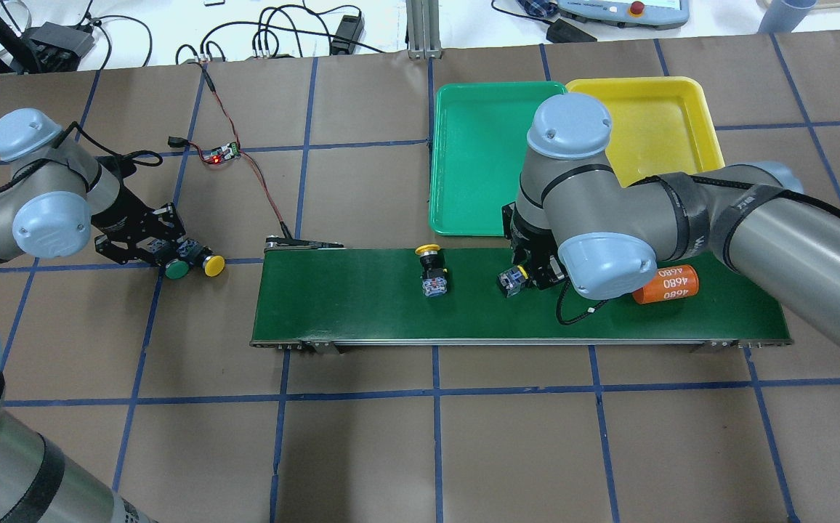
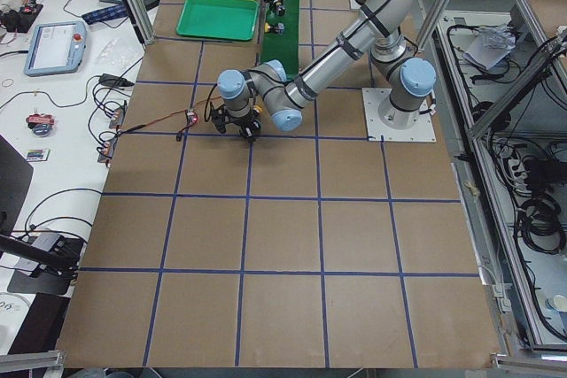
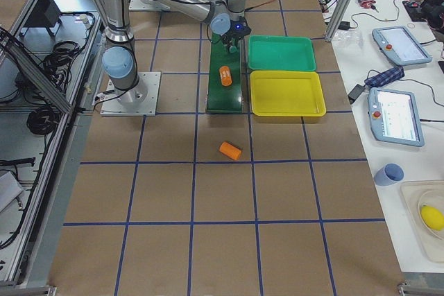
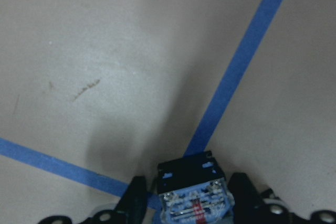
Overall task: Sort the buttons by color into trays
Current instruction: 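Lift green button toward green tray while left gripper grasps another button, then lower the green-capped button into the green tray and open the right gripper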
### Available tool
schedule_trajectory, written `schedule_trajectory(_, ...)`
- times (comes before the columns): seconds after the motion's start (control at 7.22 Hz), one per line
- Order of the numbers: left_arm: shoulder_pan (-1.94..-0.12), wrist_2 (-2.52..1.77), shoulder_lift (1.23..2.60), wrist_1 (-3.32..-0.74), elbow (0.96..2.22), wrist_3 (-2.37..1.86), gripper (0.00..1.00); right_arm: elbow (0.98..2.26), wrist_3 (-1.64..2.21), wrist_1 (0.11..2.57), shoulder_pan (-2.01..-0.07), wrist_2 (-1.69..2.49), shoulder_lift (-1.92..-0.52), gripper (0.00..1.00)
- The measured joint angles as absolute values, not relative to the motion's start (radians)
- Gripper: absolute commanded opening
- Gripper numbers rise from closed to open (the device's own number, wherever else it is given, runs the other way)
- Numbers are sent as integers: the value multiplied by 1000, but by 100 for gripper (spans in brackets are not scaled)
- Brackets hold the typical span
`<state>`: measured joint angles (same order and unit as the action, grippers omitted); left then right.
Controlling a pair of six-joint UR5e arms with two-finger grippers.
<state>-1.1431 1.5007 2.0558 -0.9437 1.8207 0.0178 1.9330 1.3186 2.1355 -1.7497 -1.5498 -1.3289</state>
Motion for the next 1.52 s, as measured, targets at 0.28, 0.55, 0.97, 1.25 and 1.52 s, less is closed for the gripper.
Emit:
schedule_trajectory(0.28,-1148,1514,2049,-948,1818,38,0,1918,1244,2133,-1738,-1556,-1337,0)
schedule_trajectory(0.55,-1146,1520,2012,-1001,1795,48,0,1856,1109,2126,-1719,-1570,-1342,0)
schedule_trajectory(0.97,-1166,1516,1891,-1218,1750,64,0,1753,686,2150,-1677,-1630,-1258,2)
schedule_trajectory(1.25,-1294,1510,1843,-1275,1741,54,0,1736,488,2218,-1666,-1641,-1167,12)
schedule_trajectory(1.52,-1504,1505,1827,-1276,1742,-72,0,1733,395,2289,-1665,-1639,-1107,99)
